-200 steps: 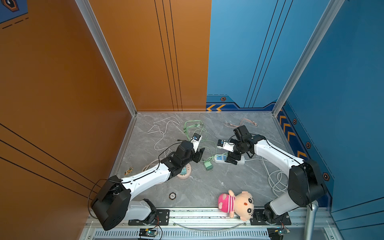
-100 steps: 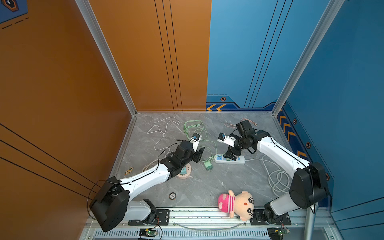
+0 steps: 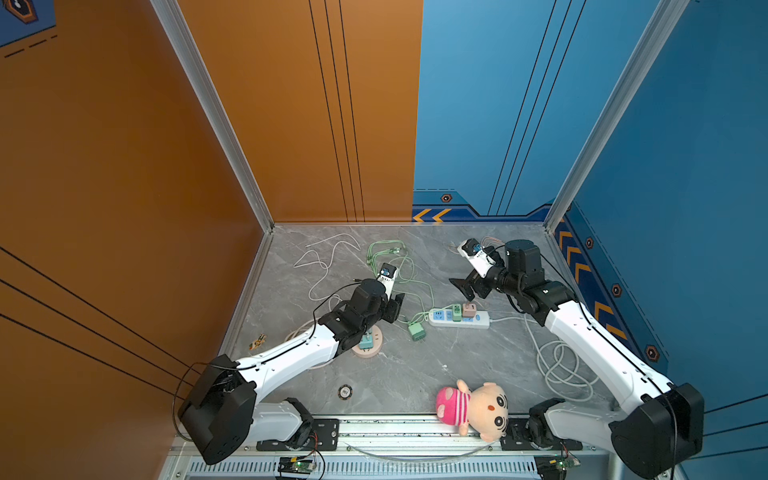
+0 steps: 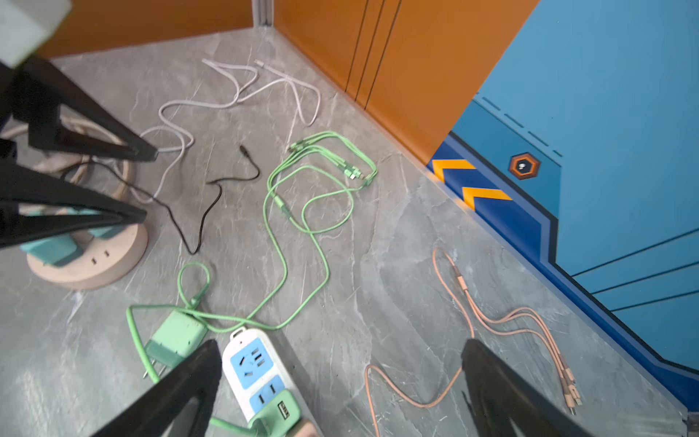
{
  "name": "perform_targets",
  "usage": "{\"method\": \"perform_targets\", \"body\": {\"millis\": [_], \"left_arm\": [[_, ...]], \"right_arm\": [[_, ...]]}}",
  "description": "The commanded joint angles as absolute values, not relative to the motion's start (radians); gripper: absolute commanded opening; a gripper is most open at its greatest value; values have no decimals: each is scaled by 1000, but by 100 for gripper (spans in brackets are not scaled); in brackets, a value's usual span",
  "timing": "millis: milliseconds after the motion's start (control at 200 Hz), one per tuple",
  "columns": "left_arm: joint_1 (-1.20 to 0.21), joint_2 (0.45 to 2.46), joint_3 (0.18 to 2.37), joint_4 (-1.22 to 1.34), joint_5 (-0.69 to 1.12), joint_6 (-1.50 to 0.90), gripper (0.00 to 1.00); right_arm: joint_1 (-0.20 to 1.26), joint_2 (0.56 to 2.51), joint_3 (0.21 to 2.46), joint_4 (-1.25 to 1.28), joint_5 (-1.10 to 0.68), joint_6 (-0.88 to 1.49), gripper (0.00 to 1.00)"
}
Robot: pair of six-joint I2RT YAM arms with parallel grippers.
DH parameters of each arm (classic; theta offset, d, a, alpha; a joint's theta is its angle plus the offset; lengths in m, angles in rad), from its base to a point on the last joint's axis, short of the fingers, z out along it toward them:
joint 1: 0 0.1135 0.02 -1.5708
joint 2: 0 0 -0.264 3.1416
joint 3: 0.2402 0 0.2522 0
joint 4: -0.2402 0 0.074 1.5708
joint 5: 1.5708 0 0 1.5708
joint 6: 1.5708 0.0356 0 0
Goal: Insert plugs into power strip
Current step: Insert the plug into the socket, then press the plug into the socket.
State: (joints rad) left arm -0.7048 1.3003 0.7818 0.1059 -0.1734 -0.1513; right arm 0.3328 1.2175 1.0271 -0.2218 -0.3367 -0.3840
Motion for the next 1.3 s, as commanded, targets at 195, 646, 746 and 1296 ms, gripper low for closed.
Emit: {"method": "perform_targets", "body": {"millis": [195, 646, 746, 1296], "left_arm": [[-696, 1372, 894, 35, -147, -152, 59], [-763, 1787, 1347, -160, 137, -213, 34], [-787, 1880, 1426, -169, 165, -250, 25], [-825, 2027, 1523, -240, 289, -298, 9]], "right_arm": [[238, 1194, 912, 115, -585, -2, 100], [118, 1350, 901, 412, -885, 381, 100], [70, 1376, 859, 569, -884, 497, 95], [8, 1307, 958, 34, -608, 284, 55]]}}
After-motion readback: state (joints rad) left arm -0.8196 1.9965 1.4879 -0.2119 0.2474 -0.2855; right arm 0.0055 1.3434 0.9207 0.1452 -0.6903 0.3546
